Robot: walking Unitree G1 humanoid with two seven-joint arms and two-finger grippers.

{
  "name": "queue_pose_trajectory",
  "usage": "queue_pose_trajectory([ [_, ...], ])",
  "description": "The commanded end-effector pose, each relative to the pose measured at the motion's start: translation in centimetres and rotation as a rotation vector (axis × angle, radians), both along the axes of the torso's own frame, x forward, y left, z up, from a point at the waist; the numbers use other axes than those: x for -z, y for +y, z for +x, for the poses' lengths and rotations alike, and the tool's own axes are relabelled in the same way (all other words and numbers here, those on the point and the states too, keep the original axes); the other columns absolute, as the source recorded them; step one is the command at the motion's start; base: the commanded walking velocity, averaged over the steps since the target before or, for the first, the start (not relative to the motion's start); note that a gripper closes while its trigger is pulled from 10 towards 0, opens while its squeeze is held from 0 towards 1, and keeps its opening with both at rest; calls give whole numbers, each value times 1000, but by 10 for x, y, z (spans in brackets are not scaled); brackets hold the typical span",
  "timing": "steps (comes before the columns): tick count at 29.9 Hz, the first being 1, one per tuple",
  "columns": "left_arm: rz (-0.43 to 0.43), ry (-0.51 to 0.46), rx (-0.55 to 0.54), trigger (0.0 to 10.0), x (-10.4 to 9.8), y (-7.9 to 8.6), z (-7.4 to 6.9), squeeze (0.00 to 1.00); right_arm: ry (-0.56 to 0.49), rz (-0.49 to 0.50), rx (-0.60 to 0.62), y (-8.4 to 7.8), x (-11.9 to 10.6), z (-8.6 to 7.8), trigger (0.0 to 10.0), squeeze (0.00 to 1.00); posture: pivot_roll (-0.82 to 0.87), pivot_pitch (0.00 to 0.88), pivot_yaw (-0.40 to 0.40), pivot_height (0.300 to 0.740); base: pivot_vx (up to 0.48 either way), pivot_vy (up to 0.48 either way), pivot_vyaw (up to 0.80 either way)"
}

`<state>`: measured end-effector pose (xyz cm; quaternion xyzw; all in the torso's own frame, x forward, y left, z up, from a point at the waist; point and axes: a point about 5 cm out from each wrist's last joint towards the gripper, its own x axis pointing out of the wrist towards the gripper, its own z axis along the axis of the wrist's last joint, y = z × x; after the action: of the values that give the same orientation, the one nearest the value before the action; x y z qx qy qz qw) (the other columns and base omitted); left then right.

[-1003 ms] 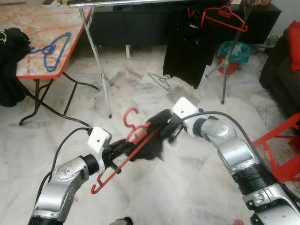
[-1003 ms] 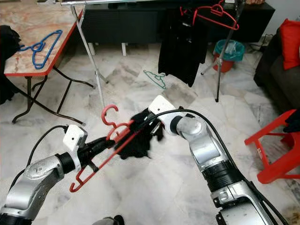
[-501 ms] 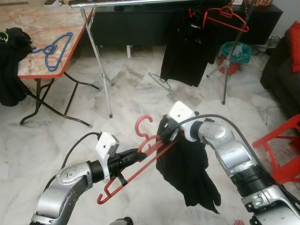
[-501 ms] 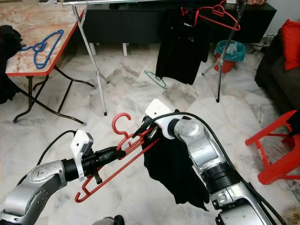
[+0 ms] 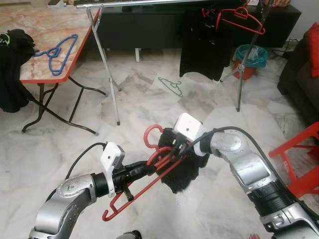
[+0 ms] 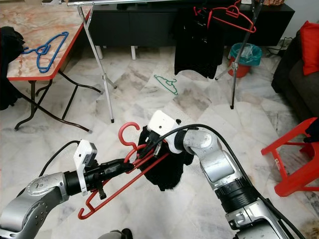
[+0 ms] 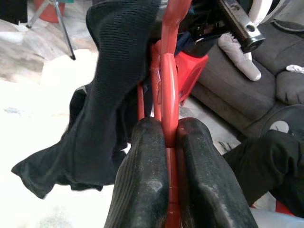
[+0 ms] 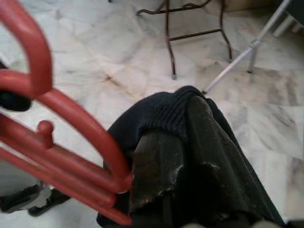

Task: Hang hanger

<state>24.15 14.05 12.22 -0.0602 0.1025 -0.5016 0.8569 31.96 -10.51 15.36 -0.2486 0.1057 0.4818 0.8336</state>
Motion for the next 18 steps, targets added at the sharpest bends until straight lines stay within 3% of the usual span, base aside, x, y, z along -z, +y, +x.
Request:
queue_pose_trajectory([
  [1,-32,-31,69,10000,-9,-6,-6,0,-17,16,-85,8,-5,-7,10000,0,32,116,1,740,0,0,0],
  [9,11,-41,78,10000,-8,-1,-7,0,-10,-46,-83,-5,0,-4,10000,0,33,109,2,740,0,0,0],
  [12,164,-92,-20,10000,1,12,5,0,-71,-184,83,-28,2,16,10000,0,33,107,3,740,0,0,0],
  [15,182,-120,-58,10000,1,13,11,0,-99,-251,146,-37,5,24,10000,0,33,107,3,740,0,0,0],
  [18,168,-131,-60,10000,-1,11,11,0,-117,-263,100,-33,5,21,10000,0,32,111,4,740,0,0,0],
])
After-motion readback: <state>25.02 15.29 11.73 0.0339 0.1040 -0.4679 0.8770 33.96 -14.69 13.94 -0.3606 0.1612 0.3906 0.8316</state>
